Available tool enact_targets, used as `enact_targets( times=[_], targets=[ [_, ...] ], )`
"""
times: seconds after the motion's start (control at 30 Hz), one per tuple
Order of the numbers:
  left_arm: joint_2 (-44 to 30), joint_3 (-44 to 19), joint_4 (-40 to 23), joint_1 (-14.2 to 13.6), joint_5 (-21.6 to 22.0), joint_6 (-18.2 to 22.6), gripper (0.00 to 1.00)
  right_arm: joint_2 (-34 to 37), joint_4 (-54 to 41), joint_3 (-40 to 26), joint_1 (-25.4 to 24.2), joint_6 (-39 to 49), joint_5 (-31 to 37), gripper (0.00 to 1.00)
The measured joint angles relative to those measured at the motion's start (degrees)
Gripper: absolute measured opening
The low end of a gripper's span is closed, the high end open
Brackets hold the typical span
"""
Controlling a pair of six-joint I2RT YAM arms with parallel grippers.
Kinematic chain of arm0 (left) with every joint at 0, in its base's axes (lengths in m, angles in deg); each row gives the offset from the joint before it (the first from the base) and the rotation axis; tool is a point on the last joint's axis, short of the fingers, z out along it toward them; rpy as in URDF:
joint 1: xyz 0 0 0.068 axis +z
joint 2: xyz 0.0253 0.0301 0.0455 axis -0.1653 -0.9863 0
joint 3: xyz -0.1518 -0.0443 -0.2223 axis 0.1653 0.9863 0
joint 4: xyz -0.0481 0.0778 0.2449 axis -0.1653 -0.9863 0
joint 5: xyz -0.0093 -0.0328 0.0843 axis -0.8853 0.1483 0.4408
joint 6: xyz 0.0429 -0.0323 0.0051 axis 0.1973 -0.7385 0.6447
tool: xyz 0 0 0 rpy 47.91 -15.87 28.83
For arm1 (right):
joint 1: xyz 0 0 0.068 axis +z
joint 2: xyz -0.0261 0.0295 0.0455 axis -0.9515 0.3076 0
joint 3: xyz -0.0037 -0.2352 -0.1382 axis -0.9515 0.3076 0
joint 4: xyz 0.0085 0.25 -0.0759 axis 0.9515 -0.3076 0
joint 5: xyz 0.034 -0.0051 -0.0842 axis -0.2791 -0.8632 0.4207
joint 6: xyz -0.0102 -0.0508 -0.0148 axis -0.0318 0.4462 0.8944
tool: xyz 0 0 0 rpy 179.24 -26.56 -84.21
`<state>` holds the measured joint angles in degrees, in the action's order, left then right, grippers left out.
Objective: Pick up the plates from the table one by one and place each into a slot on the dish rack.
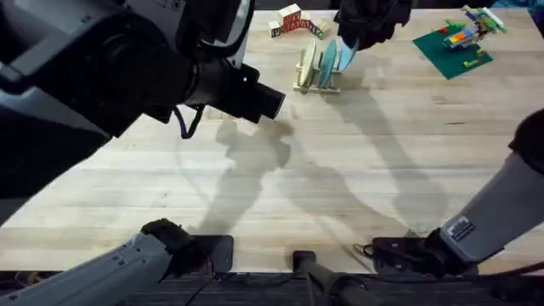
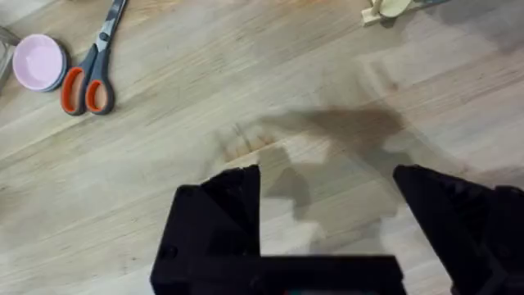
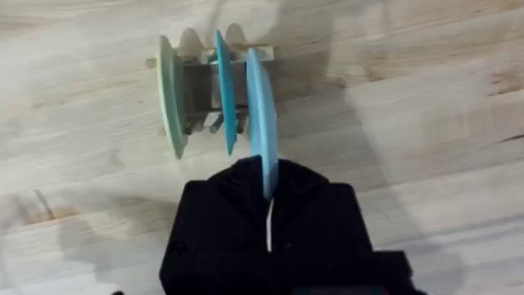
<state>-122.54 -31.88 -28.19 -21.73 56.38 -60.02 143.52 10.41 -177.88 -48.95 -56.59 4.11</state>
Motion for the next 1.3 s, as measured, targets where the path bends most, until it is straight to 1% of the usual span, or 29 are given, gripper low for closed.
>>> enact_targets(
  times=[0.43, 0.77, 1.3],
  targets=[
    [0.0, 0.0, 0.0, 0.0, 0.0, 0.0, 0.993, 4.8, 2.1, 0.0, 0.0, 0.0, 0.0, 0.03],
    [0.0, 0.0, 0.0, 0.0, 0.0, 0.0, 0.993, 7.1, 3.0, 0.0, 0.0, -0.1, 0.2, 0.03],
    [0.0, 0.0, 0.0, 0.0, 0.0, 0.0, 0.994, 7.4, 3.1, 0.0, 0.0, -0.4, 0.2, 0.031]
  ],
)
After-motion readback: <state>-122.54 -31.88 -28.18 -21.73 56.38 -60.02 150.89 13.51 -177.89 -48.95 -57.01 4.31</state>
